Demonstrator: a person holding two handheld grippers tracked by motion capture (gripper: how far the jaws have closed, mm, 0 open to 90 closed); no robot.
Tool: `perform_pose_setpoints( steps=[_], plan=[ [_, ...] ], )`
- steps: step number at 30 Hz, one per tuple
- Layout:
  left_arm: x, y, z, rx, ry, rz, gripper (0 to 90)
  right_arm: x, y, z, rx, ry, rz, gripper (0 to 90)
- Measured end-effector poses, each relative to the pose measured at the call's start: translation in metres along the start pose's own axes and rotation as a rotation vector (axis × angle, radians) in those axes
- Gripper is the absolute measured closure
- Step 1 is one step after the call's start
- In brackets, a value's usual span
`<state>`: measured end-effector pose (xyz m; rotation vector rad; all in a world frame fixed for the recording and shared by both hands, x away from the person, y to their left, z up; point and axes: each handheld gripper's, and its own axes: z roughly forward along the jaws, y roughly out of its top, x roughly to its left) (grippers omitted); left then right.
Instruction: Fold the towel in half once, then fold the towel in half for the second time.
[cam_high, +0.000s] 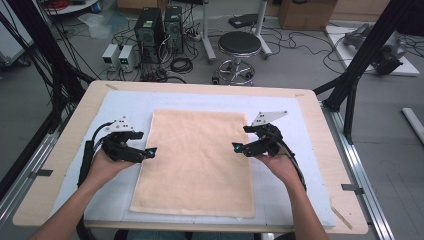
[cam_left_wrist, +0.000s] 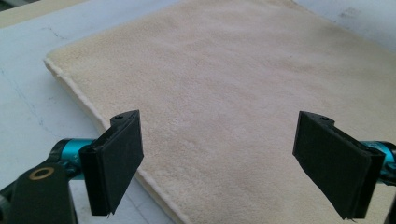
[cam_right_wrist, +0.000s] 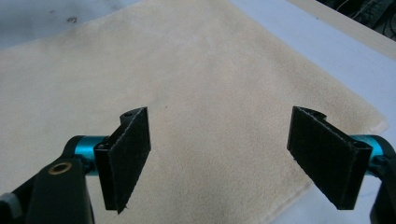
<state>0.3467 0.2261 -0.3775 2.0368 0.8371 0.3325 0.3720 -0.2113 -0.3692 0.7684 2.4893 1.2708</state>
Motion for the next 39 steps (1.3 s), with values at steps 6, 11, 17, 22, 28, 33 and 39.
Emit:
perform_pose_setpoints(
  steps=[6, 11, 17, 22, 28, 33, 39],
  plan=[
    [0.011, 0.012, 0.003, -0.007, -0.002, -0.010, 17.1, -0.011, 0.003, 0.002, -0.003, -0.002, 0.012, 21.0],
    [0.019, 0.021, 0.009, 0.000, -0.006, -0.016, 18.5, -0.023, 0.014, 0.001, 0.009, -0.009, 0.010, 21.0],
    [0.033, 0.036, 0.017, -0.007, 0.003, -0.024, 19.8, -0.045, 0.029, 0.002, 0.016, -0.040, 0.000, 21.9],
    [0.046, 0.042, 0.024, -0.044, 0.031, -0.036, 22.0, -0.064, 0.030, 0.010, 0.020, -0.073, 0.027, 22.1],
    [0.069, 0.031, 0.040, -0.011, 0.111, -0.090, 23.9, -0.081, 0.018, 0.028, 0.056, -0.092, 0.056, 22.1],
    [0.080, 0.022, 0.057, 0.024, 0.148, -0.144, 25.6, -0.093, 0.007, 0.041, 0.077, -0.122, 0.084, 21.9],
    [0.087, 0.012, 0.073, 0.075, 0.158, -0.193, 28.5, -0.098, -0.009, 0.058, 0.125, -0.143, 0.135, 22.4]
  ],
)
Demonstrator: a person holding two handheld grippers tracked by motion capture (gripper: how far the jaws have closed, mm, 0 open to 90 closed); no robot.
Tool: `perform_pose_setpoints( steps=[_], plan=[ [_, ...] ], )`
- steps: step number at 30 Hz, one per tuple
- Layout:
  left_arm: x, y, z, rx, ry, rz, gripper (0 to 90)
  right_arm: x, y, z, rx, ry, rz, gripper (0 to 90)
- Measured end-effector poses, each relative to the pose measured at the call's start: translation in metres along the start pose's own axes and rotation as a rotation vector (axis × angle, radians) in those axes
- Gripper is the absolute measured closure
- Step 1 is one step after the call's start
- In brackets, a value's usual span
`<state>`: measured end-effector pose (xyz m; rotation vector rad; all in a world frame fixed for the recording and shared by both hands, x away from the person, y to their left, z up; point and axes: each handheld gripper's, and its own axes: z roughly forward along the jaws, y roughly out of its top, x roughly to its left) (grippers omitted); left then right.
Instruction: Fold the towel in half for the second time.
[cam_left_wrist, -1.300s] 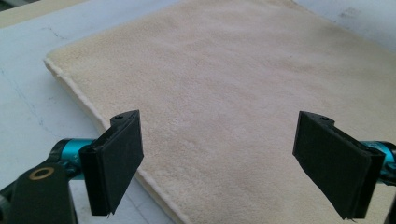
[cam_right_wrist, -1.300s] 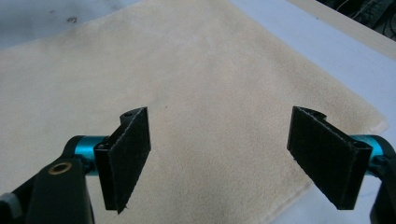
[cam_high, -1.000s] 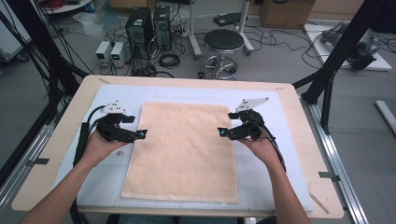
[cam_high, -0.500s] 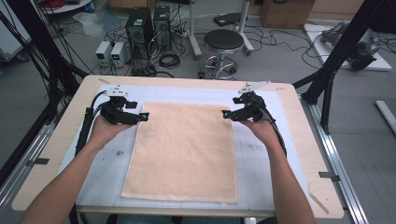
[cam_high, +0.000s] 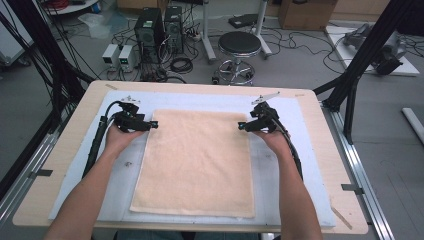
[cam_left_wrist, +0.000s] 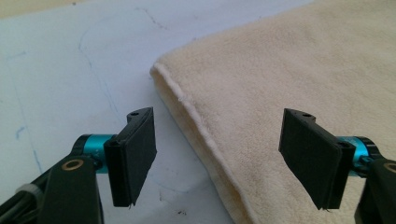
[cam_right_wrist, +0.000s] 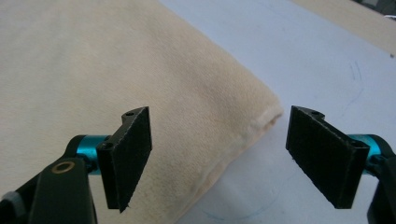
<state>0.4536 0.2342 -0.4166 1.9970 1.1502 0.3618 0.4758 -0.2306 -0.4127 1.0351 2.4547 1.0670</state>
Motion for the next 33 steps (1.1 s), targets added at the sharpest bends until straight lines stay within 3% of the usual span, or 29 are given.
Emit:
perform_pose_setpoints(
  steps=[6, 8, 13, 15, 17, 19, 21, 23, 26, 28, 33],
  plan=[
    [-0.001, -0.005, 0.012, 0.035, -0.024, -0.012, 37.5, -0.003, -0.018, 0.013, 0.058, -0.012, 0.040, 26.3],
    [-0.001, -0.007, 0.017, 0.066, -0.029, -0.013, 38.0, -0.003, -0.019, 0.015, 0.063, 0.012, 0.061, 29.9],
    [-0.005, -0.010, 0.019, 0.066, -0.010, 0.003, 43.6, 0.002, -0.017, 0.017, 0.066, 0.027, 0.041, 44.5],
    [-0.009, -0.010, 0.020, 0.069, -0.013, 0.022, 52.6, 0.002, -0.016, 0.017, 0.066, 0.033, 0.055, 48.5],
    [-0.014, -0.009, 0.021, 0.071, 0.001, 0.041, 55.4, 0.002, -0.015, 0.017, 0.071, 0.039, 0.069, 53.9],
    [-0.014, -0.008, 0.021, 0.074, -0.012, 0.028, 61.4, 0.004, -0.014, 0.017, 0.076, 0.038, 0.077, 59.6],
    [-0.014, -0.009, 0.022, 0.071, -0.050, 0.017, 72.6, 0.006, -0.013, 0.017, 0.082, 0.062, 0.078, 68.2],
    [-0.015, -0.009, 0.022, 0.076, -0.062, 0.003, 78.3, 0.006, -0.012, 0.018, 0.089, 0.100, 0.093, 78.4],
    [-0.013, -0.009, 0.021, 0.076, -0.071, -0.020, 81.1, 0.008, -0.011, 0.018, 0.096, 0.114, 0.094, 81.4],
    [-0.012, -0.008, 0.019, 0.073, -0.070, -0.017, 82.0, 0.009, -0.009, 0.016, 0.089, 0.120, 0.073, 82.2],
    [-0.012, -0.004, 0.012, 0.038, -0.073, -0.006, 82.7, 0.009, -0.004, 0.006, 0.043, 0.147, 0.072, 82.8]
  ],
)
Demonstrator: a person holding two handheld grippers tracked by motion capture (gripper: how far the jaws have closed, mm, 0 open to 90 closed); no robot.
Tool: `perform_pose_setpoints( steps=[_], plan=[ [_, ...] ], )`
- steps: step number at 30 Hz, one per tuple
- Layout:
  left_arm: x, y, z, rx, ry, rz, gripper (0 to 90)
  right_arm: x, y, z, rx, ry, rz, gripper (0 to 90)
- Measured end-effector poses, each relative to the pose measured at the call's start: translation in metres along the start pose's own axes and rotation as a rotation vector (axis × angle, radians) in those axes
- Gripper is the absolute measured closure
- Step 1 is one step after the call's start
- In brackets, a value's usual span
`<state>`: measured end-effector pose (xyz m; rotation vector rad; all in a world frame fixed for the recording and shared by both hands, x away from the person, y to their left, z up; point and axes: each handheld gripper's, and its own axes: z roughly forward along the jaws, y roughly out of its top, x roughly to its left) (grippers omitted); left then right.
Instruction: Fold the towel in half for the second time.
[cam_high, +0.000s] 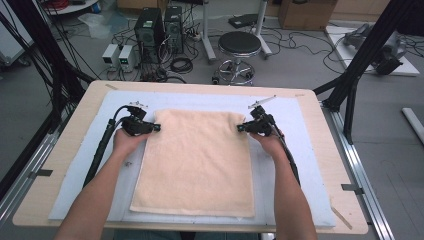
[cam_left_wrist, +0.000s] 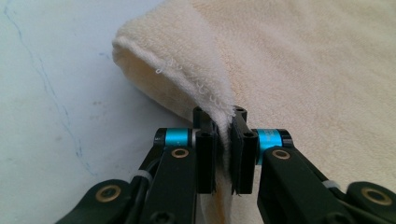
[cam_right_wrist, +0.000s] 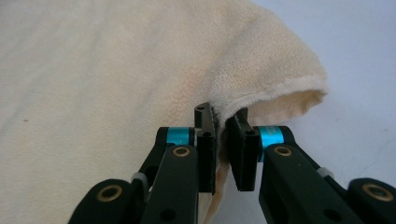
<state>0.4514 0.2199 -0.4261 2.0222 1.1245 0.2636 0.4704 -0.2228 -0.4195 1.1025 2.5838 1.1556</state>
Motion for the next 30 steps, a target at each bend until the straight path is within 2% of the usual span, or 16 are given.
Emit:
perform_pose_setpoints(
  steps=[5, 12, 14, 16, 17, 20, 23, 25, 27, 28, 30],
  plan=[
    [-0.002, 0.005, -0.015, -0.051, -0.017, 0.016, 82.7, 0.005, 0.005, -0.013, -0.039, 0.022, -0.015, 83.0],
    [-0.012, 0.010, -0.046, -0.128, -0.037, 0.082, 82.8, 0.016, 0.010, -0.038, -0.092, 0.050, -0.064, 83.1],
    [-0.017, 0.007, -0.058, -0.153, -0.048, 0.111, 82.8, 0.023, 0.010, -0.048, -0.099, 0.051, -0.101, 83.1],
    [-0.021, 0.002, -0.068, -0.182, -0.056, 0.122, 82.8, 0.032, 0.009, -0.060, -0.119, 0.055, -0.129, 83.1],
    [-0.024, -0.001, -0.073, -0.171, -0.059, 0.137, 82.8, 0.035, 0.008, -0.065, -0.132, 0.062, -0.138, 83.0],
    [-0.034, -0.012, -0.087, -0.211, -0.073, 0.161, 82.8, 0.051, 0.002, -0.081, -0.141, 0.072, -0.178, 83.1],
    [-0.045, -0.027, -0.097, -0.203, -0.083, 0.206, 82.7, 0.070, -0.012, -0.091, -0.135, 0.078, -0.208, 82.9],
    [-0.051, -0.040, -0.100, -0.194, -0.102, 0.219, 82.7, 0.081, -0.025, -0.093, -0.129, 0.083, -0.234, 82.8],
    [-0.057, -0.053, -0.101, -0.173, -0.109, 0.243, 82.7, 0.090, -0.037, -0.093, -0.107, 0.090, -0.231, 82.7],
    [-0.059, -0.060, -0.102, -0.166, -0.119, 0.240, 82.6, 0.093, -0.044, -0.092, -0.113, 0.098, -0.231, 82.5],
    [-0.064, -0.074, -0.101, -0.159, -0.130, 0.234, 82.4, 0.099, -0.057, -0.089, -0.092, 0.101, -0.221, 82.3]
  ],
)
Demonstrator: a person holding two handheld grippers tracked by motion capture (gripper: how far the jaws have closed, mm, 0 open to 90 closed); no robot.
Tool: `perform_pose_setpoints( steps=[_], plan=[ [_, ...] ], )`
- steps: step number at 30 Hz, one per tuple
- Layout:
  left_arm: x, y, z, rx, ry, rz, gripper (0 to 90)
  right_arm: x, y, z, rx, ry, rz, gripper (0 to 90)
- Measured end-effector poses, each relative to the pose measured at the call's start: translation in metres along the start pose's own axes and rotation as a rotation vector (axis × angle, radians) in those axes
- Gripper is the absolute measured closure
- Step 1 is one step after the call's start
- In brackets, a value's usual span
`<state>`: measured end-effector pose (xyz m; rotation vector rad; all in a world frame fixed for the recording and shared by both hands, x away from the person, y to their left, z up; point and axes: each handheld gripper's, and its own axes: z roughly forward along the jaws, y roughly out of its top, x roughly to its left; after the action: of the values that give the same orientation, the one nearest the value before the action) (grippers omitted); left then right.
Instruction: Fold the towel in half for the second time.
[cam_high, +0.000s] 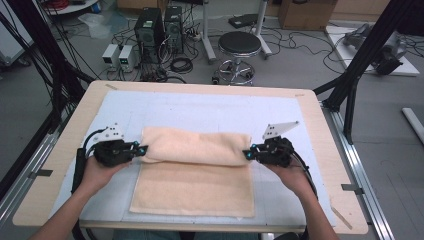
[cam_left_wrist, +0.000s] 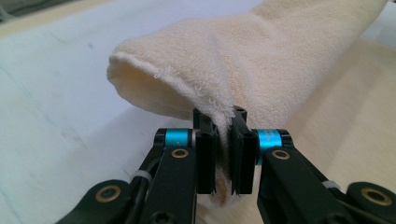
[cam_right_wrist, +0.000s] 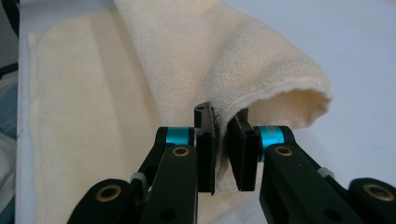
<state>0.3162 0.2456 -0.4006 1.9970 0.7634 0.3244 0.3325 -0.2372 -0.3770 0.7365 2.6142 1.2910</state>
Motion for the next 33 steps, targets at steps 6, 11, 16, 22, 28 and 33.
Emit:
perform_pose_setpoints(
  steps=[6, 11, 16, 22, 28, 33],
  plan=[
    [-0.006, -0.026, 0.003, 0.043, -0.048, -0.044, 80.5, 0.010, -0.031, 0.012, 0.038, 0.020, 0.045, 80.5],
    [-0.005, -0.030, 0.002, 0.072, -0.052, -0.060, 75.1, 0.010, -0.047, 0.015, 0.028, 0.019, 0.086, 72.2],
    [-0.003, -0.032, -0.006, 0.097, -0.030, -0.063, 64.3, 0.009, -0.048, 0.006, 0.021, -0.013, 0.102, 59.2],
    [0.001, -0.019, -0.016, 0.063, -0.011, -0.051, 54.5, 0.006, -0.040, -0.009, -0.021, -0.053, 0.093, 47.7],
    [0.012, 0.002, -0.013, 0.034, 0.026, -0.050, 49.0, -0.004, -0.020, -0.010, -0.016, -0.099, 0.072, 42.5],
    [0.022, 0.011, 0.005, 0.055, 0.049, -0.046, 45.8, -0.016, -0.005, 0.006, 0.016, -0.116, 0.057, 40.8]
  ],
)
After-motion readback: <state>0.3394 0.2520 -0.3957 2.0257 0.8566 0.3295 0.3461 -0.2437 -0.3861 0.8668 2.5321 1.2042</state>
